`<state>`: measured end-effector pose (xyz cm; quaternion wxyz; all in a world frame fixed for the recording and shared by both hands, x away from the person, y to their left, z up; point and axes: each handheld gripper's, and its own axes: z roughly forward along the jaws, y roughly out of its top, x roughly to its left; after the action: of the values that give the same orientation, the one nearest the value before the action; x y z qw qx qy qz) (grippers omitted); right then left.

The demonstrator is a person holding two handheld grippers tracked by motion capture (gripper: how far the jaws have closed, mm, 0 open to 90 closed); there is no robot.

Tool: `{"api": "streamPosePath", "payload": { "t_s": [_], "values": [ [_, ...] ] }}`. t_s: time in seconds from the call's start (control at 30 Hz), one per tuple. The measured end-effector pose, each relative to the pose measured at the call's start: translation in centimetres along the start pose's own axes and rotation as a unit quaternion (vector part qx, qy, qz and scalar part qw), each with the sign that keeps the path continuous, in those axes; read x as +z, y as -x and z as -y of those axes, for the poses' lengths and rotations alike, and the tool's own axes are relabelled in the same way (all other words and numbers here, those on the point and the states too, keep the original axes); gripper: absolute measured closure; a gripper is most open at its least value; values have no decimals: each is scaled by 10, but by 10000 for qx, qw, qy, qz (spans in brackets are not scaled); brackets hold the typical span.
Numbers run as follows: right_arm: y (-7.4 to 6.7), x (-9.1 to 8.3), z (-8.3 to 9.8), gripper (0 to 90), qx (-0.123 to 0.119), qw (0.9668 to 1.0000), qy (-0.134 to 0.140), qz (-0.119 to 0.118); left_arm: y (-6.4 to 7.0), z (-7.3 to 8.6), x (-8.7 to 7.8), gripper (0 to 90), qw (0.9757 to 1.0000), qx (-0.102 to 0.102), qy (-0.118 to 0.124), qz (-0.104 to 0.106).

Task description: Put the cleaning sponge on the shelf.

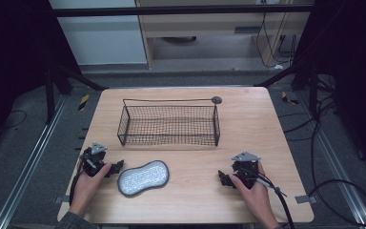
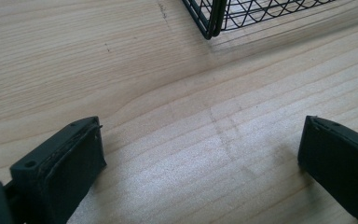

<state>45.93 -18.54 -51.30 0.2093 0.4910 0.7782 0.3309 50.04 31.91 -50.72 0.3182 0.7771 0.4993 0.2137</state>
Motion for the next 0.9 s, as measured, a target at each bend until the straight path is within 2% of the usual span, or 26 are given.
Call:
{"api": "streamPosePath", "payload": {
  "t_s": [0.07,0.17,0.2,0.3,0.4,0.43,0.5,0.6,0.63,0.67,0.7,0.73,0.8,0.83,0.87,0.9],
  "values": [
    [0,0,0,4,-3,10000,0,-2,0,0,-1,31,10000,25,-14,1],
    [0,0,0,4,5,10000,2,0,2,-2,-10,31,9999,3,75,80],
    [0,-1,1,4,10,10000,9,-14,7,-6,-19,30,9997,93,190,92],
    [1,-1,1,4,-20,10000,12,-29,10,-10,-26,29,9995,156,238,105],
    [1,-1,1,4,-34,10000,13,-41,20,-18,-37,29,9986,356,356,166],
    [1,-1,1,4,-34,10000,13,-41,20,-18,-37,29,9986,356,356,166],
    [2,-2,2,4,-66,10000,8,-55,27,-23,-42,30,9973,531,364,348],
    [2,-2,2,4,-74,10000,10,-62,32,-25,-45,28,9962,643,401,426],
    [2,-2,2,4,-76,10000,12,-63,35,-27,-48,27,9954,699,420,511],
    [2,-2,2,4,-77,9999,11,-63,36,-29,-50,26,9947,782,420,522],
    [2,-2,2,4,-77,9999,11,-63,36,-29,-50,28,9947,782,420,522],
    [2,-2,2,4,-78,9999,10,-65,39,-33,-51,29,9936,887,406,567],
    [2,-2,2,4,-81,9999,9,-68,41,-35,-52,29,9931,930,394,591],
    [2,-2,2,4,-91,9999,9,-79,44,-38,-52,31,9923,1044,276,604],
    [2,-2,2,4,-100,9999,8,-82,44,-38,-52,31,9923,1044,276,604],
    [2,-2,2,4,-100,9999,8,-82,46,-39,-52,31,9917,1127,223,575]
  ]
}}
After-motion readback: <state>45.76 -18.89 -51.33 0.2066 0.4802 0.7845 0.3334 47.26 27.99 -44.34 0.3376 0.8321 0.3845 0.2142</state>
